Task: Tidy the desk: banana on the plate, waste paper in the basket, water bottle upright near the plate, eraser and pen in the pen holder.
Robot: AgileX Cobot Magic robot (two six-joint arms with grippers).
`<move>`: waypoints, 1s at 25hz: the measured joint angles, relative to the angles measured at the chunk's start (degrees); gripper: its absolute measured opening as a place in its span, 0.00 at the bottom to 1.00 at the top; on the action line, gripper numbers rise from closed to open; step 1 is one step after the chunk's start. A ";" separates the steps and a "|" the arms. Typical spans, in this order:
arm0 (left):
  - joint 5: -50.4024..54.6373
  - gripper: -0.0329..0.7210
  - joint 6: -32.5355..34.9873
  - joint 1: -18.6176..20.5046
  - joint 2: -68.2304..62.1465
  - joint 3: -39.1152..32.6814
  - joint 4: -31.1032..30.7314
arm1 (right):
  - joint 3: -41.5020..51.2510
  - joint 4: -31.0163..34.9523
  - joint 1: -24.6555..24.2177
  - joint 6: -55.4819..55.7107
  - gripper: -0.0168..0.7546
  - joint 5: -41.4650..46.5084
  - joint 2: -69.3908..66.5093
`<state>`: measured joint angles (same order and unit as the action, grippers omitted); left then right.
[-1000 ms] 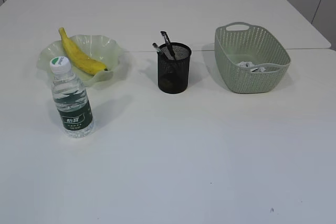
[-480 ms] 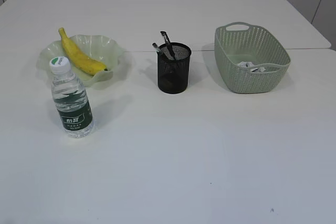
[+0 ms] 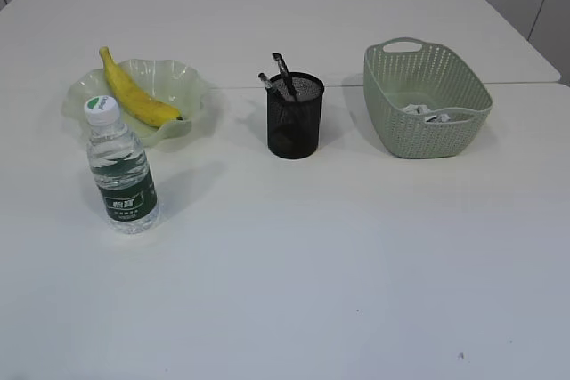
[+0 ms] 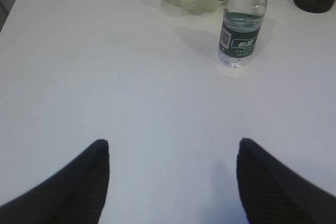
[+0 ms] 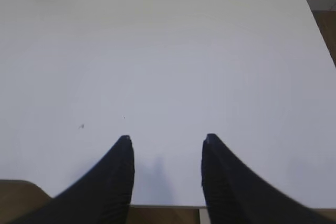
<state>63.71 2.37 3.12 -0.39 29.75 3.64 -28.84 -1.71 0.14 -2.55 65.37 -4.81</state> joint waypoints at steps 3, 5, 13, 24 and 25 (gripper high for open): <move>0.00 0.75 0.00 0.00 0.00 0.00 0.00 | 0.10 0.00 0.00 0.00 0.44 0.00 1.57; -0.09 0.75 0.00 0.00 0.00 0.00 -0.11 | 0.07 0.00 0.00 0.00 0.44 0.00 3.75; -0.09 0.75 0.00 -0.10 0.00 0.00 -0.19 | 0.07 0.00 0.00 0.00 0.44 0.14 5.66; -0.09 0.75 0.13 -0.10 0.00 0.00 -0.68 | 0.07 -0.07 0.00 0.00 0.44 0.14 5.66; -0.09 0.74 0.13 -0.10 0.00 0.00 -1.10 | 0.07 -0.07 0.00 0.00 0.44 0.14 5.66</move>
<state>63.62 2.50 3.02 -0.39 29.75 2.53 -28.77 -1.78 0.14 -2.55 65.50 0.85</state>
